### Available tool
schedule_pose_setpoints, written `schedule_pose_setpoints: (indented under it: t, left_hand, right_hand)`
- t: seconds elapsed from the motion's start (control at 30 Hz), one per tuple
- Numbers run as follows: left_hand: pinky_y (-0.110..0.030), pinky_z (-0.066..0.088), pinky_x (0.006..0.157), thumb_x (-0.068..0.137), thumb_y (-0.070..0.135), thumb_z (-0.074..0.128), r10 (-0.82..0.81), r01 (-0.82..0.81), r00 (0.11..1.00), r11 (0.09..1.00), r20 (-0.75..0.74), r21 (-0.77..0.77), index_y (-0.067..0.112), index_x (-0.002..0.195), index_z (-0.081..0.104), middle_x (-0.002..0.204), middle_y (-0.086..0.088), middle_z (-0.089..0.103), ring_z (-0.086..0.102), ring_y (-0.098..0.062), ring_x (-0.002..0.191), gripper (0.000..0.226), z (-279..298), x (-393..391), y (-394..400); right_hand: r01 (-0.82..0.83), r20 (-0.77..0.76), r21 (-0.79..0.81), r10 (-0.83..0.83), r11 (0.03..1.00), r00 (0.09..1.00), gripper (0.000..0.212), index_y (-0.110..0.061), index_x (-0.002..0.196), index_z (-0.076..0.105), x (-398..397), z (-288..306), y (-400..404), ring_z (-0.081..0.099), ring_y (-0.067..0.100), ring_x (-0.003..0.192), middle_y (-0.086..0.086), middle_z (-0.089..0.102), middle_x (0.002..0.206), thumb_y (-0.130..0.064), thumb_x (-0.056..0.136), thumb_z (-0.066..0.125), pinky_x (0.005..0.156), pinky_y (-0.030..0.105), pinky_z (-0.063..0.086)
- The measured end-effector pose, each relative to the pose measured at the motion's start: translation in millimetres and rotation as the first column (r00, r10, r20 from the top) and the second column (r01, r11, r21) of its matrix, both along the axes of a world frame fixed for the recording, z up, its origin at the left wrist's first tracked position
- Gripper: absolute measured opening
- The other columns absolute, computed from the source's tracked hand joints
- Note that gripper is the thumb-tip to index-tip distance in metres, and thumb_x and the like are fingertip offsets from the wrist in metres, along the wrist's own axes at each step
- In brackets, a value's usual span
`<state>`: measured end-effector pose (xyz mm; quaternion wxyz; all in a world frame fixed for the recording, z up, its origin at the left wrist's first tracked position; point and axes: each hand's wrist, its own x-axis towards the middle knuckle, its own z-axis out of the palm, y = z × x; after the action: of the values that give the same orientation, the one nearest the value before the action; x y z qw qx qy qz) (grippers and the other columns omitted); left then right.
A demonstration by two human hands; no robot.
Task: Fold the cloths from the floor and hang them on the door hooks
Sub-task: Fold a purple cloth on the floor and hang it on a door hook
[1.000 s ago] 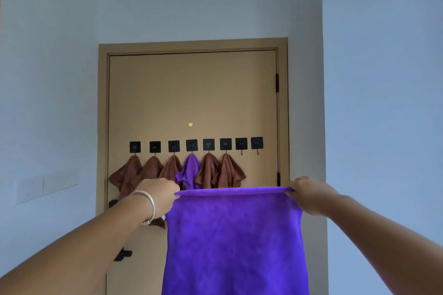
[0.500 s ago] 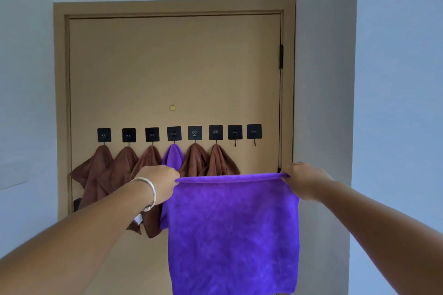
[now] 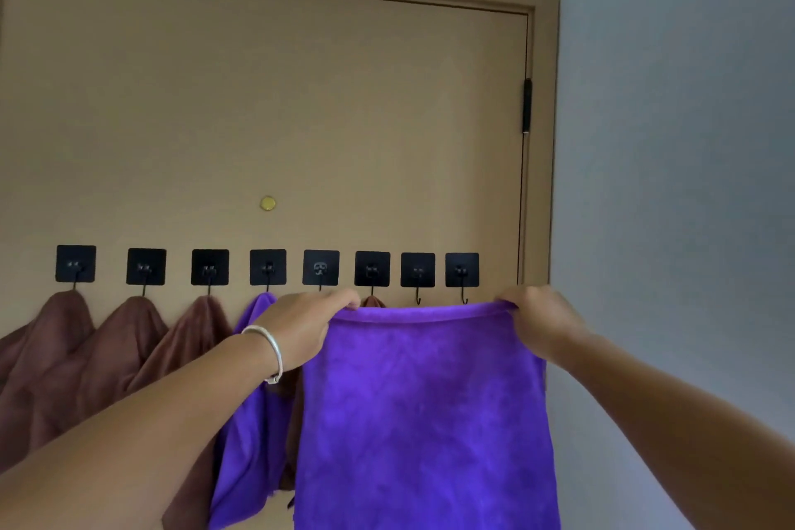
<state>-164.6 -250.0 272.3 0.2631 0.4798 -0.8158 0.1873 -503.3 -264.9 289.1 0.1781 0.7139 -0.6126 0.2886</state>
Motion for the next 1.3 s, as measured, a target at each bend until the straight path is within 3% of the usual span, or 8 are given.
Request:
schedule_pose_setpoints:
  t: [0.1, 0.23, 0.37, 0.47, 0.57, 0.97, 1.1, 1.3]
  left_hand:
    - [-0.031, 0.044, 0.076, 0.085, -0.003, 0.043, -0.058, 0.082, 0.981, 0.989, 0.186, -0.124, 0.028, 0.104, 0.043, 0.146, 0.010, 0.035, 0.054, -0.024, 0.096, 0.037, -0.6, -0.8, -27.2]
    - [-0.037, 0.036, 0.099, 0.096, 0.021, 0.045, -0.021, 0.038, 0.958, 0.998, 0.287, -0.054, 0.021, 0.128, 0.058, 0.143, -0.002, 0.043, 0.041, -0.022, 0.125, 0.035, 6.1, -8.9, -53.8]
    - [-0.034, 0.040, 0.073, 0.093, 0.015, 0.045, 0.074, -0.010, 0.902, 0.988, 0.424, -0.151, 0.035, 0.126, 0.050, 0.120, 0.003, 0.047, 0.045, -0.020, 0.112, 0.039, 7.4, -24.2, -68.6]
    - [-0.034, 0.036, 0.065, 0.094, 0.015, 0.045, 0.190, -0.131, 0.916, 0.974, 0.353, -0.186, 0.036, 0.143, 0.030, 0.104, 0.001, 0.038, 0.039, -0.022, 0.086, 0.055, 10.0, -39.7, -78.7]
    - [-0.034, 0.031, 0.063, 0.089, 0.006, 0.046, 0.259, -0.215, 0.911, 0.962, 0.322, -0.167, 0.030, 0.149, 0.019, 0.113, -0.005, 0.041, 0.042, -0.027, 0.090, 0.070, 14.4, -58.2, -90.2]
    - [-0.035, 0.035, 0.072, 0.096, 0.011, 0.043, 0.374, -0.398, 0.830, 0.917, 0.414, -0.030, 0.016, 0.129, 0.046, 0.121, -0.011, 0.051, 0.055, -0.031, 0.108, 0.034, 1.6, -109.0, -131.9]
    - [-0.040, 0.041, 0.091, 0.096, 0.018, 0.046, 0.301, -0.390, 0.833, 0.915, 0.464, 0.106, 0.021, 0.135, 0.045, 0.125, -0.009, 0.051, 0.051, -0.032, 0.113, 0.039, -5.7, -123.3, -126.4]
    - [-0.035, 0.046, 0.075, 0.091, 0.017, 0.051, 0.170, -0.329, 0.863, 0.904, 0.476, 0.273, 0.016, 0.117, 0.059, 0.125, -0.009, 0.044, 0.046, -0.022, 0.079, 0.027, -0.8, -122.1, -113.0]
  right_hand:
    - [-0.021, -0.036, -0.055, 0.019, 0.998, 0.999, 0.036, -0.031, 0.080, 0.043, 8.1, -1.2, -22.0, 0.053, 0.018, 0.071, -0.004, 0.057, 0.081, 0.004, 0.083, 0.032, 0.057, 0.034, 0.044]
    - [-0.134, -0.365, -0.091, 0.092, 0.987, 0.926, 0.033, -0.023, 0.074, 0.038, 12.5, -2.9, -44.3, 0.051, 0.023, 0.070, -0.009, 0.051, 0.084, 0.009, 0.067, 0.041, 0.052, 0.036, 0.034]
    - [-0.153, -0.509, -0.096, 0.083, 0.984, 0.857, 0.045, -0.033, 0.109, 0.062, 13.0, -1.2, -64.9, 0.052, 0.019, 0.108, -0.009, 0.051, 0.126, 0.000, 0.085, 0.045, 0.067, 0.026, 0.034]
    - [-0.083, -0.491, -0.088, 0.029, 0.993, 0.871, 0.053, -0.034, 0.134, 0.048, 20.8, -0.4, -77.8, 0.047, 0.019, 0.101, -0.003, 0.049, 0.120, -0.003, 0.090, 0.041, 0.068, 0.028, 0.034]
    - [-0.013, -0.485, -0.101, -0.038, 0.995, 0.874, 0.053, -0.029, 0.139, 0.040, 31.2, 3.9, -91.4, 0.044, 0.020, 0.098, 0.001, 0.045, 0.115, -0.007, 0.091, 0.043, 0.066, 0.031, 0.035]
    - [0.015, -0.391, -0.038, -0.029, 0.999, 0.920, 0.035, -0.013, 0.128, 0.042, 60.5, -27.2, -139.5, 0.055, 0.027, 0.104, 0.009, 0.054, 0.117, -0.007, 0.093, 0.040, 0.080, 0.036, 0.045]
    - [-0.076, -0.345, 0.039, 0.084, 0.996, 0.935, 0.034, -0.015, 0.125, 0.045, 57.0, -50.4, -140.1, 0.056, 0.026, 0.097, 0.007, 0.057, 0.111, -0.011, 0.092, 0.043, 0.075, 0.034, 0.043]
    - [-0.129, -0.273, 0.096, 0.150, 0.987, 0.950, 0.040, -0.022, 0.128, 0.042, 53.6, -73.9, -141.4, 0.058, 0.026, 0.094, 0.001, 0.057, 0.109, -0.018, 0.089, 0.043, 0.071, 0.035, 0.047]
